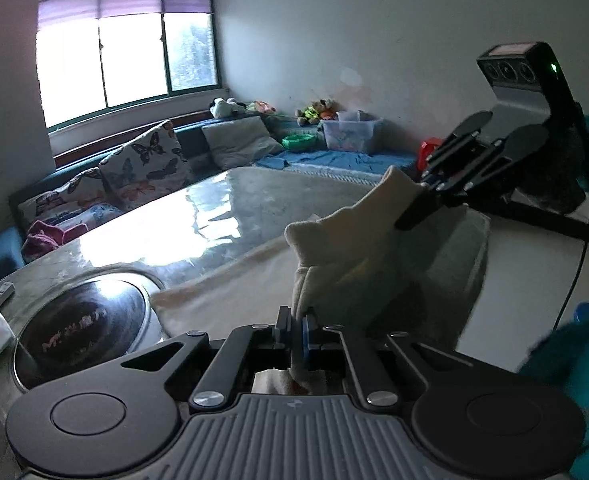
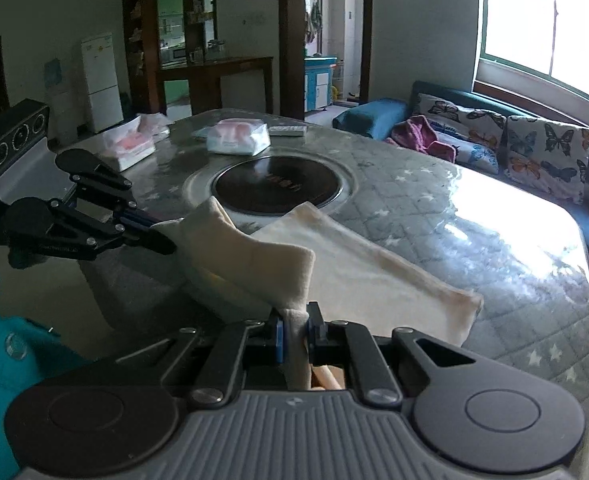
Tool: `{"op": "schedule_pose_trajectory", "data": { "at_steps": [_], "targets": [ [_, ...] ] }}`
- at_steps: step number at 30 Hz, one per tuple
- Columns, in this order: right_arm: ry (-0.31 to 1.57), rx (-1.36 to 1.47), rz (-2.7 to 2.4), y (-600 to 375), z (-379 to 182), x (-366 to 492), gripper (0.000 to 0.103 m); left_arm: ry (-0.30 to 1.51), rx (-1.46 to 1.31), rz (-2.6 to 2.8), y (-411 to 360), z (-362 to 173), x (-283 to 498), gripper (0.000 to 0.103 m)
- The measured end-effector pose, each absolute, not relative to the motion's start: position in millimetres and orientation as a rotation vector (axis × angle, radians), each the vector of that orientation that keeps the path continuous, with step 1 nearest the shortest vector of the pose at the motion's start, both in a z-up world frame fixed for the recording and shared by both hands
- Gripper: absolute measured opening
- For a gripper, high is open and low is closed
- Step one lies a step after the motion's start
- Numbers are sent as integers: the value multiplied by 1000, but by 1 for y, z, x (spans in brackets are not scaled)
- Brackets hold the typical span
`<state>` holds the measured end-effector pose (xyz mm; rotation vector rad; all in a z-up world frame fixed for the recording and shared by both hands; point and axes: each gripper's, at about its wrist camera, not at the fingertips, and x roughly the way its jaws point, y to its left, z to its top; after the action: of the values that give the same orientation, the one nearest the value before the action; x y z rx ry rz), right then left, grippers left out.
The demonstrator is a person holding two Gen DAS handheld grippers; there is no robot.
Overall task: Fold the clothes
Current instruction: 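Lift the hem with both grippers, fold it toward the collar, open both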
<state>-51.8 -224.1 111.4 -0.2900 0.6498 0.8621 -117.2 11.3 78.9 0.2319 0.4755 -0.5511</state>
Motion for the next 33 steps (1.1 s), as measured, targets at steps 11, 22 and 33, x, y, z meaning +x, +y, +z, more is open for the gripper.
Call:
{"op": "schedule_pose_trajectory", "data": {
  "at_steps": [11, 22, 33],
  "targets": [
    [684, -295, 798, -198, 97, 66, 9, 525, 238, -468, 10, 62, 13, 5],
    [770, -127, 613, -191, 17, 138, 22, 627, 186, -329, 12, 15, 85, 9],
    [698, -84, 579, -197, 34, 127, 31, 610, 164, -341, 0, 38, 83, 11]
  ]
}}
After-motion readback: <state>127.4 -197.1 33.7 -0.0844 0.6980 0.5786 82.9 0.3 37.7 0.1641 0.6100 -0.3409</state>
